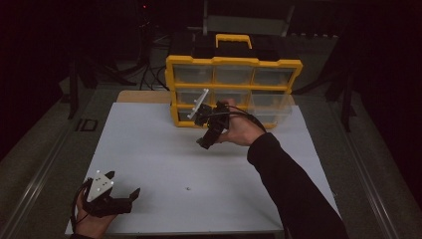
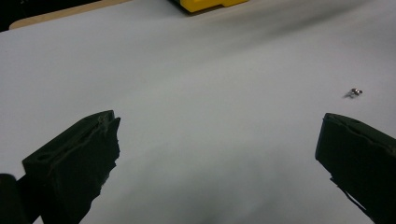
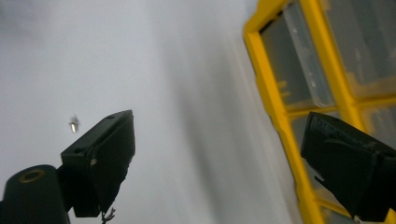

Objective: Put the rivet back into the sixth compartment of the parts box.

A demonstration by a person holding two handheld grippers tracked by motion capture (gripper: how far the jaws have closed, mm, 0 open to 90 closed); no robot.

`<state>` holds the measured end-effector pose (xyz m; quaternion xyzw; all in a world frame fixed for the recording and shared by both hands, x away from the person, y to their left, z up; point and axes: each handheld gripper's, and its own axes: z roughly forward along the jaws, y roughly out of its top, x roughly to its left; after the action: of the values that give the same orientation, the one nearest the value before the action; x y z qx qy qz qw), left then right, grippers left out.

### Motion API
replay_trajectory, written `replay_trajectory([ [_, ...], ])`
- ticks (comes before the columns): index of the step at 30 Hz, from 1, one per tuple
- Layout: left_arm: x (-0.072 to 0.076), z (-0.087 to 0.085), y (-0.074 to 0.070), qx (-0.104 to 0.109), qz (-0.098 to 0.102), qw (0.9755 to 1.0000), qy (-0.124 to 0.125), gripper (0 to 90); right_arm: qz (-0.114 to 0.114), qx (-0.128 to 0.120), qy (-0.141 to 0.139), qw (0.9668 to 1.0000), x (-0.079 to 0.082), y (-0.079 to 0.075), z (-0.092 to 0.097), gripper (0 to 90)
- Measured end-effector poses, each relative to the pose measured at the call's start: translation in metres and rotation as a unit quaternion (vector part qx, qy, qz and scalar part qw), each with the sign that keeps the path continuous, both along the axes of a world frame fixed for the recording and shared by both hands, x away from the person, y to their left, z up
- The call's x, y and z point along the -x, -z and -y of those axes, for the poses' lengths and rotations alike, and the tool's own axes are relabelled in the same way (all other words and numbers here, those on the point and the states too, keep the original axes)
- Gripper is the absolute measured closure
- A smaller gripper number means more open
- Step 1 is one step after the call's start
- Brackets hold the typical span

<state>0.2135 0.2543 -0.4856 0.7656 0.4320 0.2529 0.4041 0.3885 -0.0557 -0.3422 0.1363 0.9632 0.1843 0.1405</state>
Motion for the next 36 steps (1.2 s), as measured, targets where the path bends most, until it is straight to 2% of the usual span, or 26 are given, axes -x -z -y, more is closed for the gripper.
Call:
replay_trajectory([
  [8, 0.000, 0.000, 0.000, 0.000, -0.001, 1.0000, 0.000, 0.4, -0.013, -0.006, -0.015, 0.9998, 0.010, 0.019, -0.011, 10.2],
  [14, 0.000, 0.000, 0.000, 0.000, -0.001, 1.0000, 0.001, 0.4, -0.020, -0.015, -0.035, 0.9991, 0.028, 0.043, -0.022, 11.1],
  [15, 0.000, 0.000, 0.000, 0.000, -0.001, 1.0000, 0.001, 0.4, -0.020, -0.015, -0.035, 0.9991, 0.028, 0.043, -0.022, 11.1],
  [17, 0.000, 0.000, 0.000, 0.000, 0.000, 1.0000, 0.001, 0.4, -0.024, -0.010, -0.048, 0.9985, 0.038, 0.056, -0.026, 11.1],
  [20, 0.000, 0.000, 0.000, 0.000, -0.001, 1.0000, 0.001, 0.4, -0.029, -0.006, -0.055, 0.9980, 0.044, 0.067, -0.029, 11.2],
  [28, 0.000, 0.000, 0.000, 0.001, -0.001, 1.0000, 0.001, 0.4, -0.061, 0.002, -0.063, 0.9962, 0.055, 0.101, -0.037, 12.2],
  [36, 0.000, 0.000, 0.000, 0.001, -0.002, 1.0000, 0.001, 0.5, -0.094, 0.010, -0.067, 0.9933, 0.058, 0.127, -0.046, 14.1],
])
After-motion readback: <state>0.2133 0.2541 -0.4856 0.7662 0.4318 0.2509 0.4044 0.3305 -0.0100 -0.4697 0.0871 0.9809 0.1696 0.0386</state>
